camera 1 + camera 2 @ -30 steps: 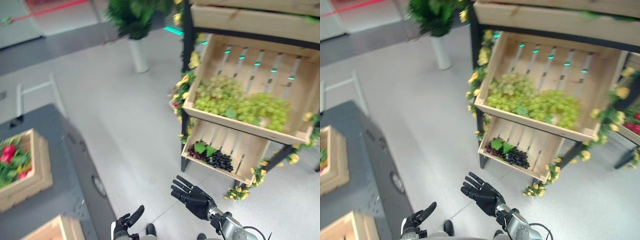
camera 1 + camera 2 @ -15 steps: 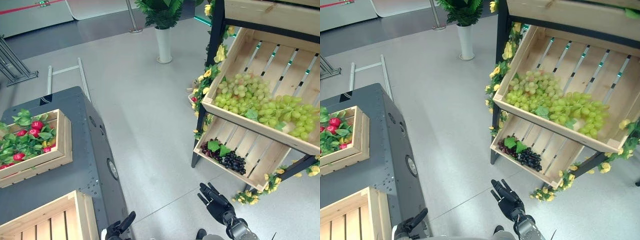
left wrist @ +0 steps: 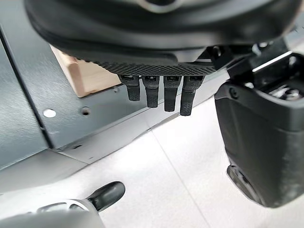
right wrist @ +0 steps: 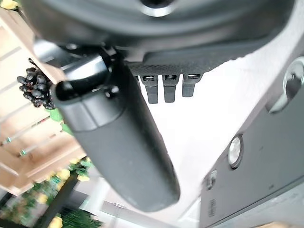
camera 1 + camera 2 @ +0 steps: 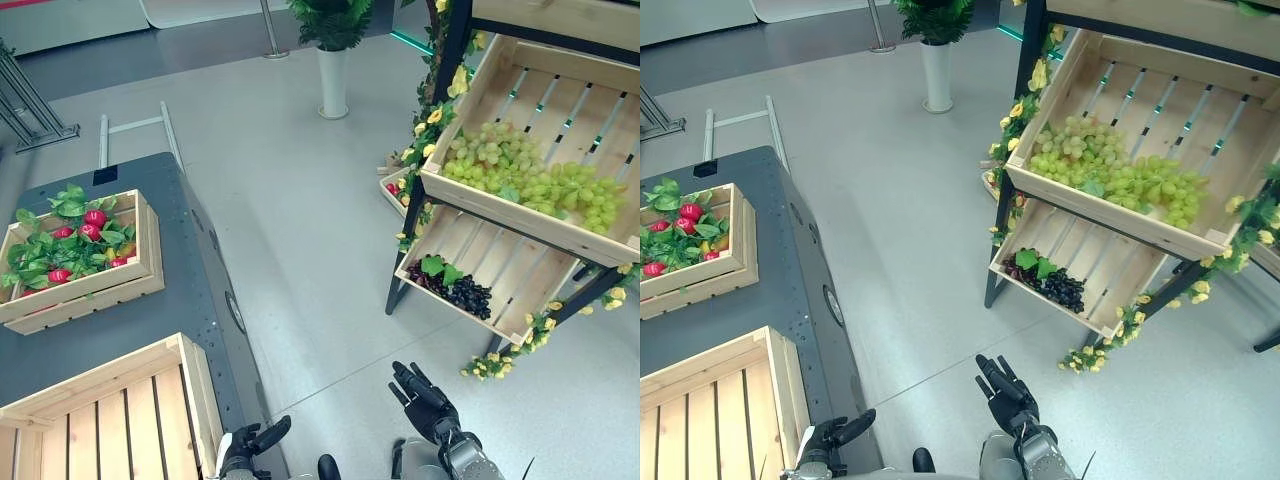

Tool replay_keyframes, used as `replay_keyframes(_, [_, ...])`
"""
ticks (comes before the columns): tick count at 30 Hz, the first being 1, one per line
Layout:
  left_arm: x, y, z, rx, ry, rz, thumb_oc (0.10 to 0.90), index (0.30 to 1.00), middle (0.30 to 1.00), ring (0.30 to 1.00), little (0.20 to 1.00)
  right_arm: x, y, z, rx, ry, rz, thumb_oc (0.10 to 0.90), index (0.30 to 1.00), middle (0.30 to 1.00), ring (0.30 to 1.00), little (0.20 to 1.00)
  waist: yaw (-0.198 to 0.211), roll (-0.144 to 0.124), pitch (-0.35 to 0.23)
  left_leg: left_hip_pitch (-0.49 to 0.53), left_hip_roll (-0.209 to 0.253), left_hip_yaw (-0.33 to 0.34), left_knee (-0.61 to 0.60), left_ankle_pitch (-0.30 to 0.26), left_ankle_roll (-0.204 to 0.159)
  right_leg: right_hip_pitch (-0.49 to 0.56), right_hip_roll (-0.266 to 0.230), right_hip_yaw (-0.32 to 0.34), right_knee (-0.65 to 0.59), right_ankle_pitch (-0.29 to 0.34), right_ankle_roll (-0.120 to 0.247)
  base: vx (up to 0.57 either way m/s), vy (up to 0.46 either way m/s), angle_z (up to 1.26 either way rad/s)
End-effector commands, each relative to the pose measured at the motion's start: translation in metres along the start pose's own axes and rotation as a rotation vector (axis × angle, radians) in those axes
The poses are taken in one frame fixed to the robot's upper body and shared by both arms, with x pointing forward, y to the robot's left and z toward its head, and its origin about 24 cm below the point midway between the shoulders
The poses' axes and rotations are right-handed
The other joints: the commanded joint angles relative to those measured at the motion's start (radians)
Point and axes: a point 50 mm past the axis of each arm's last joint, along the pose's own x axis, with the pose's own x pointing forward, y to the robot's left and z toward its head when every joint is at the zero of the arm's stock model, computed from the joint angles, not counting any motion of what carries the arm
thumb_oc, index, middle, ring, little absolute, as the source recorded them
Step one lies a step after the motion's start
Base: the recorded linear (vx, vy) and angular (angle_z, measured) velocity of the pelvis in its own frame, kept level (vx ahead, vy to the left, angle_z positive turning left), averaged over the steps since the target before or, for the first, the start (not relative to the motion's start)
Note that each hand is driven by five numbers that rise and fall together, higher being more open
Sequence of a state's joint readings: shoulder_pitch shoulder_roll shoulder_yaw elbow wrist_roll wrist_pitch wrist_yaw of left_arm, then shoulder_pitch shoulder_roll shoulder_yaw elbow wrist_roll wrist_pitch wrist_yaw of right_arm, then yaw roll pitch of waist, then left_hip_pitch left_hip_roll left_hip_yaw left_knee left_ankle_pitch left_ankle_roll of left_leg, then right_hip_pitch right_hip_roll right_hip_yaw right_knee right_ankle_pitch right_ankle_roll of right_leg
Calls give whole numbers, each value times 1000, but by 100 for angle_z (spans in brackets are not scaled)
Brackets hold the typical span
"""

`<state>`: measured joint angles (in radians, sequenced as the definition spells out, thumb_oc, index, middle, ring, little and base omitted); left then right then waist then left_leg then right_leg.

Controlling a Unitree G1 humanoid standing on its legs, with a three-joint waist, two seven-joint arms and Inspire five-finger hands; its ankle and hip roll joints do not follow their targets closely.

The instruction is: Pick up the fruits from the basket on one side to the basket on the other side

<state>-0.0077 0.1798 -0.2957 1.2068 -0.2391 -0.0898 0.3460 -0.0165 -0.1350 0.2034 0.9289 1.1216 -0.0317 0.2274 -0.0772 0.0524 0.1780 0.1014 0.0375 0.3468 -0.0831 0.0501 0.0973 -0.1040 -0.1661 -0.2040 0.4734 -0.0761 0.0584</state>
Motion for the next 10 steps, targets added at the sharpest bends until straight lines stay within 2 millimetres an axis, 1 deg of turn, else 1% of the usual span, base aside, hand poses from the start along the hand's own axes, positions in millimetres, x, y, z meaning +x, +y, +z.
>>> replay_keyframes(1, [5,20,-6,25,56,72,800,900,900,900,900,6,3,-7,-241,51,-64,800,900,900,900,900,33,-17,-29,67,-72,-169,48,-203,-16,181,-22,5,-316,7,11,-130,-385,-42])
replay_keyframes(2, [5,21,-7,-6,63,81,800,900,900,900,900,6,-3,-8,-263,87,-105,800,900,900,900,900,46,-25,-37,68,-66,-151,46,-202,-26,210,-19,-11,-409,27,25,-132,-417,-67])
replay_keyframes(3, [5,22,-8,-41,72,89,800,900,900,900,900,5,-9,-8,-305,121,-137,800,900,900,900,900,60,-30,-42,69,-58,-134,42,-201,-37,224,-15,-33,-453,38,33,-77,-272,-72])
replay_keyframes(4, [5,22,-8,-49,74,90,800,900,900,900,900,5,-11,-8,-322,132,-145,800,900,900,900,900,64,-32,-44,71,-55,-129,39,-199,-40,229,-13,-37,-470,44,37,-55,-257,-88])
replay_keyframes(5, [5,22,-9,-81,79,98,800,900,900,900,900,4,-16,-7,-375,160,-176,800,900,900,900,900,72,-37,-51,78,-49,-118,24,-190,-48,242,-4,-42,-525,62,48,-56,-336,-78])
replay_keyframes(6, [5,23,-9,-120,73,98,800,900,900,900,900,0,-27,-7,-436,202,-216,800,900,900,900,900,79,-51,-63,75,-36,-105,9,-173,-57,248,19,-31,-555,67,45,-44,-380,-65])
replay_keyframes(8, [5,22,-8,-124,61,87,800,900,900,900,900,-3,-34,-8,-459,225,-240,800,900,900,900,900,80,-59,-67,75,-28,-112,9,-171,-60,248,35,-14,-548,57,39,-11,-309,-14])
replay_keyframes(9, [5,18,-2,-111,24,58,800,900,900,900,900,-9,-43,-8,-463,240,-266,800,900,900,900,900,78,-70,-68,73,-17,-120,16,-164,-65,247,52,4,-537,48,29,-7,-281,10])
replay_keyframes(10, [4,16,1,-104,4,49,800,900,900,900,900,-10,-45,-9,-457,242,-270,800,900,900,900,900,77,-74,-68,72,-13,-123,15,-161,-68,248,57,9,-537,46,24,-15,-349,14])
